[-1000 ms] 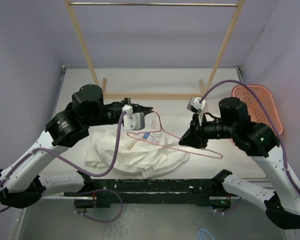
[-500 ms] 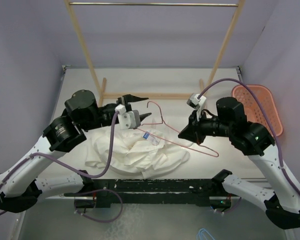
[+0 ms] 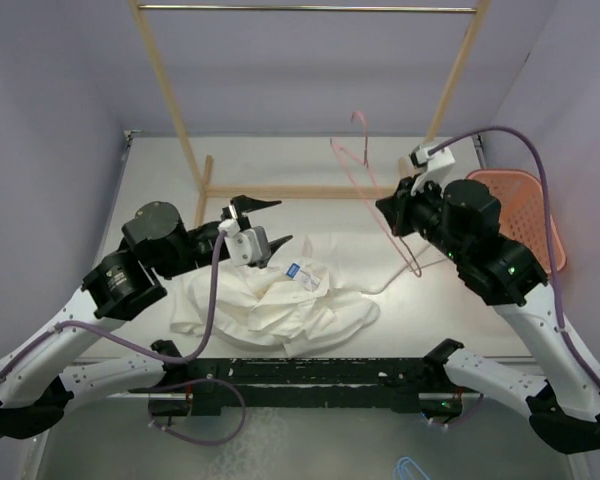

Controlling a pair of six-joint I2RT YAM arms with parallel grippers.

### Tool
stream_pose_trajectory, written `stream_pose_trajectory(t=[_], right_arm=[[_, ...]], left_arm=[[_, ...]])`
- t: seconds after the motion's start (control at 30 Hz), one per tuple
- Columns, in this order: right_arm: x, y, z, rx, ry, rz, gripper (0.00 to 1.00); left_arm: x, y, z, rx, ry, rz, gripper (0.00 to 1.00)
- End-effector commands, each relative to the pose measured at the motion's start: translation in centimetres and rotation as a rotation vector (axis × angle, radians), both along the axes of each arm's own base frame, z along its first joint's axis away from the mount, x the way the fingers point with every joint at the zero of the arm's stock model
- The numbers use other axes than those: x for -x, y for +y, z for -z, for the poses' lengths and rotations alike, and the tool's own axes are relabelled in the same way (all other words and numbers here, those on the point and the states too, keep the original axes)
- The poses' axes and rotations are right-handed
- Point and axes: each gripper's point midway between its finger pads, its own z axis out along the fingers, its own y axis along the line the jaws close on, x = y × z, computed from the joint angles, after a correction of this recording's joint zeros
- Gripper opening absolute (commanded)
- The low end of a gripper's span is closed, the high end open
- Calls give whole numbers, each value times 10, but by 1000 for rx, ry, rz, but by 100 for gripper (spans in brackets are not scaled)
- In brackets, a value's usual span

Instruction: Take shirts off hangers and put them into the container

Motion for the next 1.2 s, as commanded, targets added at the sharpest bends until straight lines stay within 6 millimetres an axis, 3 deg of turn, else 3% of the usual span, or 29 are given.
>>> stream_pose_trajectory(t=[0.0,0.23,0.47,0.6,0.8,1.0,1.17], right_arm=[[-51,-21,-104,-146,-292,268,0],[-95,-2,-171,-138,-421,298,0],[-120,-6,-221,-128,-529,391,0],[-150,5,-218,-46,-515,418,0],[-189,3,-201,-54,-438,417,0],[-202,6,-180,-50,-391,411,0],[-196,6,-164,-34,-359,393,0]], left_arm=[[-11,2,30,-16,77,-67,61],[-11,11,53,2,110,-106,58],[-15,10,65,-6,125,-124,56],[-15,14,63,-1,119,-135,55],[-16,22,61,19,106,-167,55],[-15,24,61,30,101,-173,54],[-15,24,64,35,103,-171,55]])
